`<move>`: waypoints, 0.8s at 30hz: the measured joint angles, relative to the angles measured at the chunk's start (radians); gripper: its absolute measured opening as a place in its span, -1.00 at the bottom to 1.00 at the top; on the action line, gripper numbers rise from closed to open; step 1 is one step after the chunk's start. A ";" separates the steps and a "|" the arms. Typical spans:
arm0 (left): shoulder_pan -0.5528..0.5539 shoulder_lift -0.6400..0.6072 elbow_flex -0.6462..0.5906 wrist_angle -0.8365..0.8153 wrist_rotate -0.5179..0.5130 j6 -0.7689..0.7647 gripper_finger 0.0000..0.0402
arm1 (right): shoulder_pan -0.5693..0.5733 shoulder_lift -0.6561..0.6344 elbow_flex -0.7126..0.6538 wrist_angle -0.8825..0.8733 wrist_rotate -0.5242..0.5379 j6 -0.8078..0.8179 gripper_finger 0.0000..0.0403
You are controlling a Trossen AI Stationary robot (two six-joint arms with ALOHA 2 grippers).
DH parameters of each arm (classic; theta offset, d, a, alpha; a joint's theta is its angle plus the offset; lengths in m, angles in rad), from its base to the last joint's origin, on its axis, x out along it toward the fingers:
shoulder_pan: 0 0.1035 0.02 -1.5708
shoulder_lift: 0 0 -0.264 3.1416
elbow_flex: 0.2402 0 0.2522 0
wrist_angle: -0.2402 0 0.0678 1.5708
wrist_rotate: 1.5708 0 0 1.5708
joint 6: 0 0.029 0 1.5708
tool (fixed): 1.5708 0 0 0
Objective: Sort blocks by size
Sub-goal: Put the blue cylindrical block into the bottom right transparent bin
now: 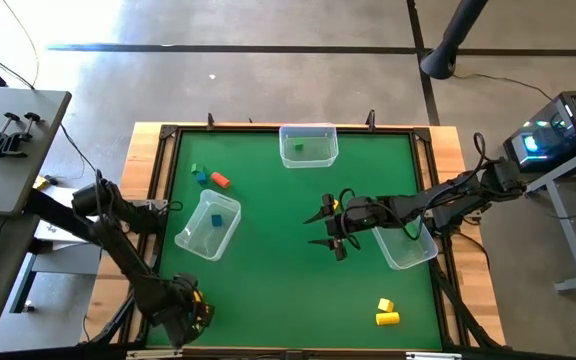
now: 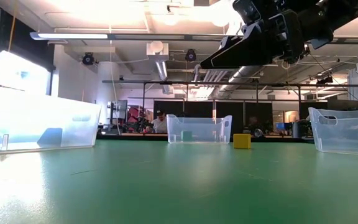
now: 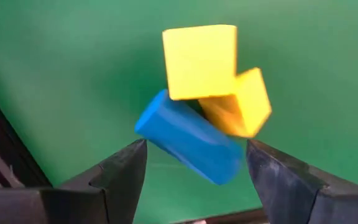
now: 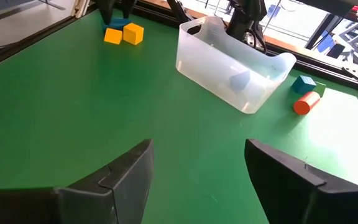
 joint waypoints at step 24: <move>-0.050 0.009 -0.065 0.077 0.019 0.005 -0.27 | 0.000 0.000 0.000 0.000 0.000 0.010 0.23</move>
